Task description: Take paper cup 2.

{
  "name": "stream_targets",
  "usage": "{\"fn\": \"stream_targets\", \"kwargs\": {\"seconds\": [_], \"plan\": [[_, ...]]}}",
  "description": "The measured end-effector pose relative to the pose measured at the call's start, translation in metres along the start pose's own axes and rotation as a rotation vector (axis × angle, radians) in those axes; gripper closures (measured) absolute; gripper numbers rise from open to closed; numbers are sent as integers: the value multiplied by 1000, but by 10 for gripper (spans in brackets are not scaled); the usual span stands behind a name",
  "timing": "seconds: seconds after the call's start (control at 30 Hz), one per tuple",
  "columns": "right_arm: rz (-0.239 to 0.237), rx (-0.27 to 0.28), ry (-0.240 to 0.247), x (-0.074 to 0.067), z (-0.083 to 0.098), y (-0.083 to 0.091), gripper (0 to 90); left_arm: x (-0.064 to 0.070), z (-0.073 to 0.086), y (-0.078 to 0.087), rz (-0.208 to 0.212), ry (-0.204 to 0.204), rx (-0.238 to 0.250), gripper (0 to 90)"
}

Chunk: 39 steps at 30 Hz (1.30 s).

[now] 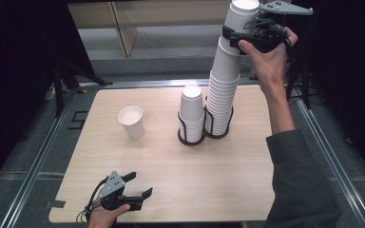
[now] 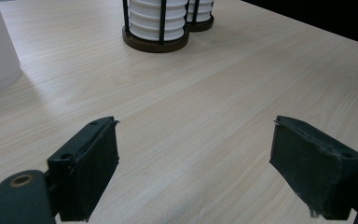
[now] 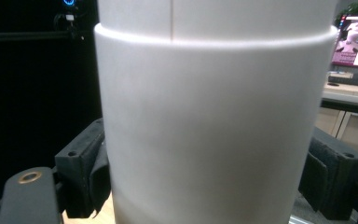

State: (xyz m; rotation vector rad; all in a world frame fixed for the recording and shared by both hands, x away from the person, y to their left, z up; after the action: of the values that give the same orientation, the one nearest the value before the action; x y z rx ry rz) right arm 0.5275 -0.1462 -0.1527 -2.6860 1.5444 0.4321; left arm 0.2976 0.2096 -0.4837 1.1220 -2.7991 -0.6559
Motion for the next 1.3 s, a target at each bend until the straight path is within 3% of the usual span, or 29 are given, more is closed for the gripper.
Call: {"fn": "stream_targets", "kwargs": {"seconds": [0.23,0.5,0.67,0.7,0.9,0.97,1.3], "plan": [[-12,20,5,-1,-8,21,171,0,0,0,-5,4,-13,144],[-22,-12,52,-4,7,44,172,-1,0,0,-11,8,-13,144],[-52,-32,67,-5,23,62,172,-2,1,0,-13,-1,-23,144],[-56,-36,65,-5,27,65,172,-2,1,-1,-7,1,-6,144],[-89,-55,43,-7,52,76,172,-2,0,-2,-8,7,-5,144],[-115,-75,35,-10,62,78,172,-2,1,-2,-16,15,-17,144],[-155,-117,54,-17,103,82,173,-6,1,-4,-27,12,-21,144]]}}
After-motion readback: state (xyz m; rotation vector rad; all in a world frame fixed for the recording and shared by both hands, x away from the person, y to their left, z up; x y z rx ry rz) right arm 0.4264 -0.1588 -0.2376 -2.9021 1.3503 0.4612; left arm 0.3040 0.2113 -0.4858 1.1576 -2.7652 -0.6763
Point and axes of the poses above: each handheld gripper's, and its own axes: y roughly backward along the jaws, z roughly out of its underside, x roughly to its right, the point moved 4 cm from there along -y, roughly forward along the jaws, and after that the axes turned 14 degrees about -y, right-handed, at the moved point
